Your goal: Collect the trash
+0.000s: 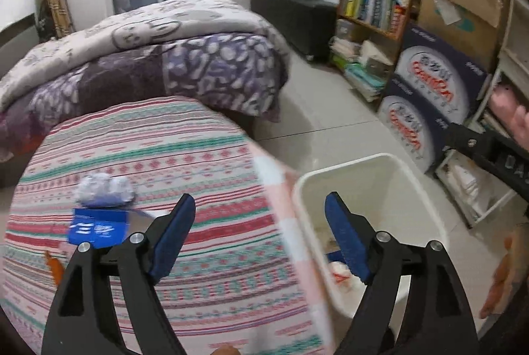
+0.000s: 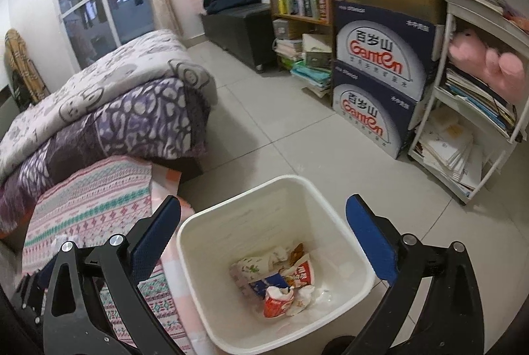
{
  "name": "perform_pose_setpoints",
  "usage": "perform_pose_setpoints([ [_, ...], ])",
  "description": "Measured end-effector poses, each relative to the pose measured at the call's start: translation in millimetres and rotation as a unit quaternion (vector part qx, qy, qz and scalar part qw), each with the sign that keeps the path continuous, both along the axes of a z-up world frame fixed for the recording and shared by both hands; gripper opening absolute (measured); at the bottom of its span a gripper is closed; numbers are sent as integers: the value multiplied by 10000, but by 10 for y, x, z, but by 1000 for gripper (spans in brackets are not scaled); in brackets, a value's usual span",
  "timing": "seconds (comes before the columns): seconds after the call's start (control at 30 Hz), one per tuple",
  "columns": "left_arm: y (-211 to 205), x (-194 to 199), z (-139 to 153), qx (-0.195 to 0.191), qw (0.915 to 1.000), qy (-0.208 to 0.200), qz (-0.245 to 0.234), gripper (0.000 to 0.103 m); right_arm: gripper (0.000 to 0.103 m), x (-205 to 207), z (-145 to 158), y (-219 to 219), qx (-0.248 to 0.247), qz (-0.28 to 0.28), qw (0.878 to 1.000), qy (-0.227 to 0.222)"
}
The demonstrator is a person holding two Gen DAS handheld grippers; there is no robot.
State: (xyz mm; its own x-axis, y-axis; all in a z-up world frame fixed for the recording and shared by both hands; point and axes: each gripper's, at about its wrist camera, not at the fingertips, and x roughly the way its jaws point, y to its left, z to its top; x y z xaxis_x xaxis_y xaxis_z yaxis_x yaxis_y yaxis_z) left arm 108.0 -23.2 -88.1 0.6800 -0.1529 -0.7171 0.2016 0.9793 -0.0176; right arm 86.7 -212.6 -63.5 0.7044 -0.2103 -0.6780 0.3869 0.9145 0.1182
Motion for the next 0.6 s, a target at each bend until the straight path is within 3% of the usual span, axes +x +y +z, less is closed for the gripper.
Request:
perform_pose_setpoints([
  [0.17, 394, 178, -151, 323, 9977, 234, 540, 86, 96, 114, -83, 250, -26, 257, 9995, 171],
  [0.37, 924, 449, -348, 494, 9884, 697, 1258, 90, 96, 226, -167, 512, -56, 543, 9979, 341],
  [0.5, 1238, 669, -557, 759, 9780, 1305, 1439, 91, 96, 313, -234, 647, -56, 688, 9965, 466],
  [0.6, 1401, 759, -715, 709, 9723, 1683, 1459, 91, 96, 371, -274, 689, 13, 735, 9958, 552],
])
